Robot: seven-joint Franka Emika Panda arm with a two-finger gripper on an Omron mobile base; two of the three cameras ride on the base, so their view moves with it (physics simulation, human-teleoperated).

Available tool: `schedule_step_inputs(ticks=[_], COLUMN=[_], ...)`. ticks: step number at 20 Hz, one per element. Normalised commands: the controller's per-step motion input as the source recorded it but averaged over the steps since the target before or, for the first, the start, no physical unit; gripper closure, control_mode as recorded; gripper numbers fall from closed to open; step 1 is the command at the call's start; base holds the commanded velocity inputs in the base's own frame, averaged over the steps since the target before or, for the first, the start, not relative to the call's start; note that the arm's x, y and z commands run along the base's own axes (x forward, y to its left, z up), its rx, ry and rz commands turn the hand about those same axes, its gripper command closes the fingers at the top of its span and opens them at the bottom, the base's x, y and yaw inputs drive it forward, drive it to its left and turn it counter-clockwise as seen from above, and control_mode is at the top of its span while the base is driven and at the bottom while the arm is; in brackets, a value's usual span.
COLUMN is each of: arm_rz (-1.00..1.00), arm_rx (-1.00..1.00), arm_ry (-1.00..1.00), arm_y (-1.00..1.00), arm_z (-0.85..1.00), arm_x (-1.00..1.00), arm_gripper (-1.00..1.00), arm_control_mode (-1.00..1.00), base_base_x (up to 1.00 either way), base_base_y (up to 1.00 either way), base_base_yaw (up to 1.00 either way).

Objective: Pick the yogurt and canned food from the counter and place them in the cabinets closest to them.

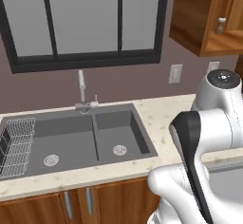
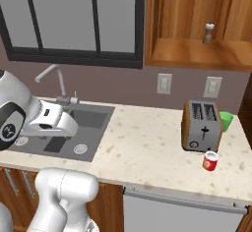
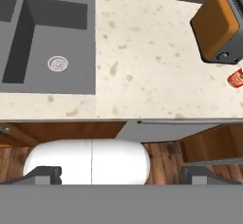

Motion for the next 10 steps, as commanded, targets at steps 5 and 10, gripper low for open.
schedule_step_inputs(ticks=[5, 10], arm_rz=[0.0, 0.0], arm_rx=[0.0, 0.0], arm_ry=[0.0, 0.0], arm_y=[0.0, 0.0], arm_z=[0.0, 0.0], arm_x=[0.0, 0.0], arm_gripper=[-1.0, -1.0], arm_control_mode=[1.0, 1.0], base_base_x=[0.0, 0.0], base_base_y=[-0.57, -0.58], base_base_yaw=[-0.03, -0.03])
